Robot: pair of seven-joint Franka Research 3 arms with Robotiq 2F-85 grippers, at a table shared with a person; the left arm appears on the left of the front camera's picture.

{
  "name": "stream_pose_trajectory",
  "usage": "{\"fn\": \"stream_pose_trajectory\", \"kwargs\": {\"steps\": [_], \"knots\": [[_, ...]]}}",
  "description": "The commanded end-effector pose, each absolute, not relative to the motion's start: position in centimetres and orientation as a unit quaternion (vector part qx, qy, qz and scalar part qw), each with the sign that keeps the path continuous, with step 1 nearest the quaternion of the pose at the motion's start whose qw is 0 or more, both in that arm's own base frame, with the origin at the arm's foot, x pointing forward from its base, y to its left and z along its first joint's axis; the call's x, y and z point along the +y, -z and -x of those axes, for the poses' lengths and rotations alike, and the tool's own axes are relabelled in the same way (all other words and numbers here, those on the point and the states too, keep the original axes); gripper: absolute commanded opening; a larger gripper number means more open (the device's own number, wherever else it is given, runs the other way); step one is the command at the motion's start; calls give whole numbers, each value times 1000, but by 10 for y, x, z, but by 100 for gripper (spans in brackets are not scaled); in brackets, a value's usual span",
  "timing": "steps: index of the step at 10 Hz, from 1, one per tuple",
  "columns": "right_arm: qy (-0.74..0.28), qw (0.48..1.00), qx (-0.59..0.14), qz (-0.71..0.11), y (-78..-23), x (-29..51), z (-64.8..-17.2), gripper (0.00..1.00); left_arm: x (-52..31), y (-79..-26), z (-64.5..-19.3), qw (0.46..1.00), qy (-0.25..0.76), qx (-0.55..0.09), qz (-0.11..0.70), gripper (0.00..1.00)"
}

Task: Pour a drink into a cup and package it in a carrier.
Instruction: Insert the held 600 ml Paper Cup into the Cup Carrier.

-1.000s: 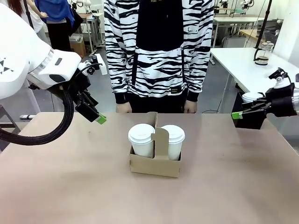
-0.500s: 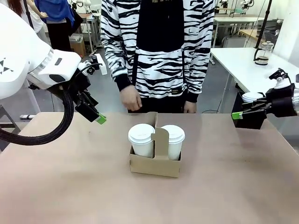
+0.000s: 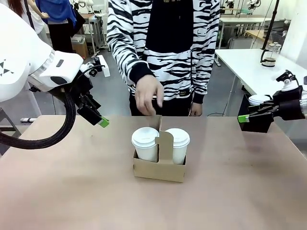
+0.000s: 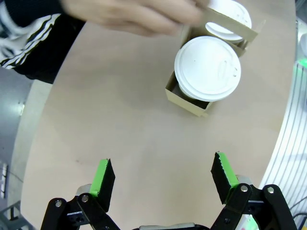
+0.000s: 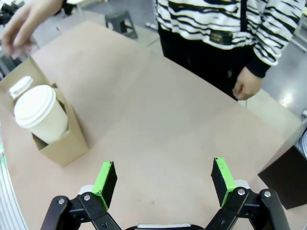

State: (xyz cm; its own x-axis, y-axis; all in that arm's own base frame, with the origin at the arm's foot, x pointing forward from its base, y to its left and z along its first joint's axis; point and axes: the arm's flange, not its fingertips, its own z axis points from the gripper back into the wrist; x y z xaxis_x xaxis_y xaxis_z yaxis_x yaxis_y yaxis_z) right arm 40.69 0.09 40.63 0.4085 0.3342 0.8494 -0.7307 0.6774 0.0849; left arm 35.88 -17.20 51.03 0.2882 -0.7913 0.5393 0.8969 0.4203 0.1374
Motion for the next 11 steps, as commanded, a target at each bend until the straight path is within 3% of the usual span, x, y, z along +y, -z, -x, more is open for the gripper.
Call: {"fn": "stream_pose_trajectory", "kwargs": {"steps": [1,11], "knots": [[-338,802,-436,-230,-404,-2,-406,100,-172,-511,-360,799,527,-272,94,100],[-338,802,-436,-230,-404,-2,-406,100,-172,-511,-360,799,527,-272,94,100]]}}
